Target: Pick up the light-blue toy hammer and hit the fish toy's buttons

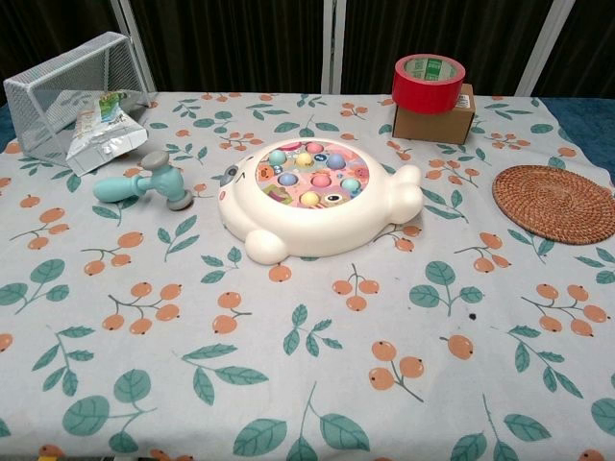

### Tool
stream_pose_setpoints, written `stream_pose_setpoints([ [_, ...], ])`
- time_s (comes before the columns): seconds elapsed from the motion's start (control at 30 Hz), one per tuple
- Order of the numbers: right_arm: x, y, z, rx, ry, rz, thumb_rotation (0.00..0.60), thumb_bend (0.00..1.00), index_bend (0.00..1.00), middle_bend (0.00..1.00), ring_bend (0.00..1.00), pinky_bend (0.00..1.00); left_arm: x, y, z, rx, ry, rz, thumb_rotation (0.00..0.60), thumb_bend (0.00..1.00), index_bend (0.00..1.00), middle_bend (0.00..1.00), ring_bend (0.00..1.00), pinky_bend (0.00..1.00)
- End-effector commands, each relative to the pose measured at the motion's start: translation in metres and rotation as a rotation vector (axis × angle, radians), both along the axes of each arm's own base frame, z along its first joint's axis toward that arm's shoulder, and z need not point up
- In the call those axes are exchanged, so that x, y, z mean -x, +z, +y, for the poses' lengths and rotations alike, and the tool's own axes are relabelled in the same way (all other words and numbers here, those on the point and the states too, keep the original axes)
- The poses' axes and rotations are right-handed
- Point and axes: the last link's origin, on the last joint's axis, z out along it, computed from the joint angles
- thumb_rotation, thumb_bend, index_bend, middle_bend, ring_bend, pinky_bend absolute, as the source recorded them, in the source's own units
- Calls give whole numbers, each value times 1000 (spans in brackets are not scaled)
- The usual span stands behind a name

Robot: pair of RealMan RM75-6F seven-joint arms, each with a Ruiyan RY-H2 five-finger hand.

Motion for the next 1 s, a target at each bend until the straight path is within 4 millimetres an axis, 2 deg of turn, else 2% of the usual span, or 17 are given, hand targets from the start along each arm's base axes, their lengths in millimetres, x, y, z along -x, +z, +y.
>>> stream_pose_setpoints([
  [0.03, 0, 0, 0, 0, 1, -1, 600, 194, 68, 129, 0, 0, 0, 0, -1, 1, 4, -1, 600, 216, 172, 155, 23, 107],
  [0.3, 1, 4, 3, 11, 10, 2, 600, 194, 68, 129, 0, 0, -3, -1, -3, 3, -8, -1, 600, 216, 172, 155, 23, 107],
  [0.4, 2, 6, 4, 19, 14, 7, 600, 194, 68, 129, 0, 0, -11, -2, 6, 16, -48, -3, 600, 215, 177, 155, 23, 108],
  [0.5, 0, 8, 5, 24, 25, 18, 600, 194, 68, 129, 0, 0, -25, -4, 24, 64, -116, -24, 600, 212, 189, 177, 54, 108],
  [0.67, -3, 12, 4, 34, 41, 35, 600, 195, 68, 129, 0, 0, -55, -14, 68, 166, -228, -84, 600, 210, 237, 224, 109, 114],
  [0.83, -5, 14, 5, 38, 46, 44, 600, 194, 68, 129, 0, 0, -80, -42, 116, 325, -221, -128, 600, 212, 254, 244, 125, 121],
  [1.0, -3, 14, 5, 40, 34, 47, 600, 194, 68, 129, 0, 0, -93, -75, 151, 421, -181, -92, 600, 223, 254, 253, 141, 127],
])
